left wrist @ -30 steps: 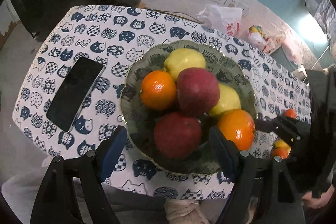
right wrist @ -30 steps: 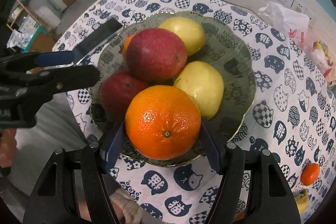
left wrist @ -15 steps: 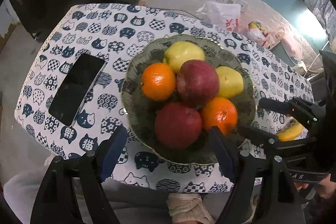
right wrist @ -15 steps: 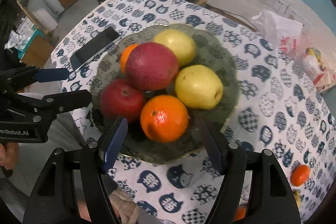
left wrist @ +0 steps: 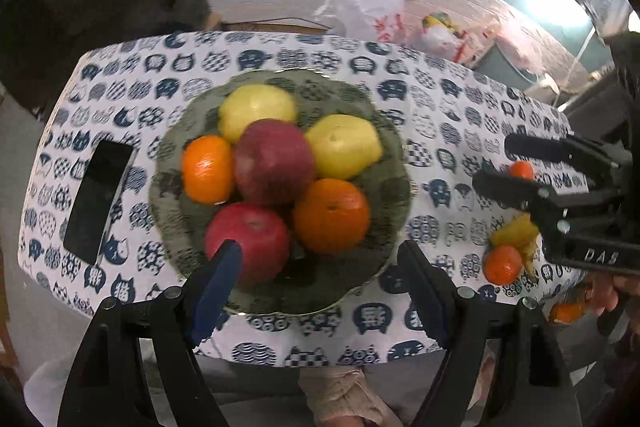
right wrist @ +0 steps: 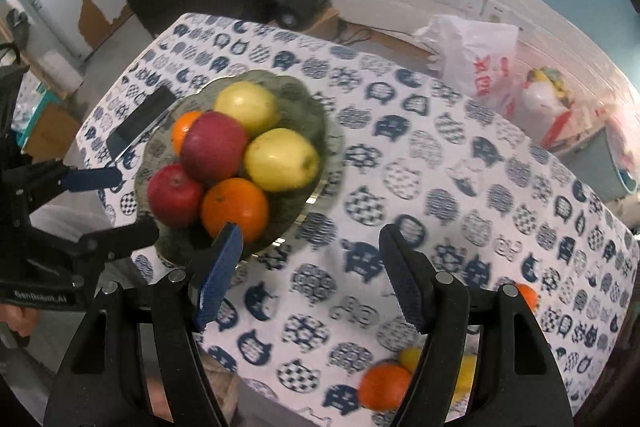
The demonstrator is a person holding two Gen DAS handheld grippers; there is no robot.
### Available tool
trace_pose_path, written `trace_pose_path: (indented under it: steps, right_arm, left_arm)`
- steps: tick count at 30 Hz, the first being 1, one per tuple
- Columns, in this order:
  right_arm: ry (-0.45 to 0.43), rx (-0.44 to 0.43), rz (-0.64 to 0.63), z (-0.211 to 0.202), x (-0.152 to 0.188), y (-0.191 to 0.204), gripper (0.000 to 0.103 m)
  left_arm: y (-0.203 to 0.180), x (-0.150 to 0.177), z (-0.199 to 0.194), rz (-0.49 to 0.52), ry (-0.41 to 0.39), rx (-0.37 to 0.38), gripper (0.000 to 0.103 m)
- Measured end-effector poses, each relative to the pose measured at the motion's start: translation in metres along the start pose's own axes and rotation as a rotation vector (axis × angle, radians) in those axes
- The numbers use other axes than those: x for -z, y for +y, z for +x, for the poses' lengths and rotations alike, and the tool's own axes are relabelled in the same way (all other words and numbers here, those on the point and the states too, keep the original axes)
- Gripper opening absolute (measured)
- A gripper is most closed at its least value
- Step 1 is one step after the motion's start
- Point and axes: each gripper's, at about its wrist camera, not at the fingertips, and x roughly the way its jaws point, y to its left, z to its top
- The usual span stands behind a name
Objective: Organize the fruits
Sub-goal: 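Lift both tools away from the plate toward the bananas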
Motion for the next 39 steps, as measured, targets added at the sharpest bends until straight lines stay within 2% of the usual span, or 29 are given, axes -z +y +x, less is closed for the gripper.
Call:
trace_pose_path:
  steps: [22, 34, 39]
  right_arm:
    - [-0.014, 0.090, 0.151, -0.044, 0.043, -0.102, 0.072]
    - [-0.021, 0.141, 0.315, -0.067, 0.087, -0.176, 0.072]
    - [-0.016, 0.153, 0.379, -0.072, 0.109, -0.200, 0.072]
  left_arm:
    - [-0.115, -0.016, 0.024, 0.206, 0.040, 0.050, 0.081]
    - [-0.195, -0.019, 0.054, 0.357, 0.074, 0.151, 0.081]
    - [-0.234, -0.013, 0.067, 0.464, 0.098, 0.183, 0.081]
